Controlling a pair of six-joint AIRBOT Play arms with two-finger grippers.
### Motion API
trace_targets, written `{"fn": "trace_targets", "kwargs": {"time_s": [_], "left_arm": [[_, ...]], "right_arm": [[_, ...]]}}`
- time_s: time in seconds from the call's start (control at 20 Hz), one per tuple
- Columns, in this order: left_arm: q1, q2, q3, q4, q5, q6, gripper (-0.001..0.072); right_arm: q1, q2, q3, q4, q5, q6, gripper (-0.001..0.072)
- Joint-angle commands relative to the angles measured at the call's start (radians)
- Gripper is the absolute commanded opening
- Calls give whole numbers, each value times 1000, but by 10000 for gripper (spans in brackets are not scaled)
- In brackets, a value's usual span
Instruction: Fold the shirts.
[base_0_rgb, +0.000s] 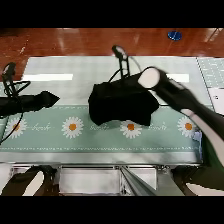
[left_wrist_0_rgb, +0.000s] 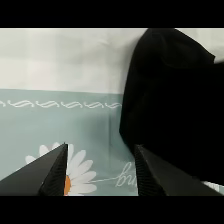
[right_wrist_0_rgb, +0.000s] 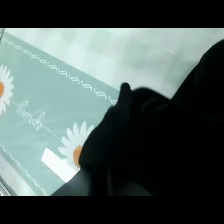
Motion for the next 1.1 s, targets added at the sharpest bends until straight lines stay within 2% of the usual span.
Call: {"fn": "trace_targets", "kwargs": {"time_s": [0.0, 0.05, 0.2, 0.3, 0.4, 0.5, 0.6, 0.7, 0.85, 1.05], "left_arm": [[-56, -3, 1, -4, 7, -6, 507], [-62, -4, 2, -5, 19, -6, 507], [28, -1, 85, 0, -28, -5, 507], [148, 11, 146, 8, -93, -5, 507], [198, 21, 107, 7, -117, -38, 507], [152, -1, -17, -6, -174, -43, 508], [82, -37, -156, -27, -178, -42, 508], [53, -92, -244, -109, -130, -25, 508], [51, -212, -266, -332, -114, 125, 508], [33, -373, -265, -491, -99, 289, 508]], "right_arm": [[16, -109, -5, 119, -88, -52, 332], [-4, -107, 8, 114, -49, -68, 409], [-201, -31, 99, 41, 244, -69, 409], [-396, 103, 104, -114, 399, -50, 408], [-585, 261, 46, -377, 475, 31, 408], [-766, 420, -133, -489, 459, 69, 408], [-922, 549, -380, -399, 398, 55, 407], [-1012, 627, -595, -249, 350, -21, 406], [-1015, 637, -768, -105, 317, -108, 406], [-964, 637, -817, -77, 238, -106, 406]]}}
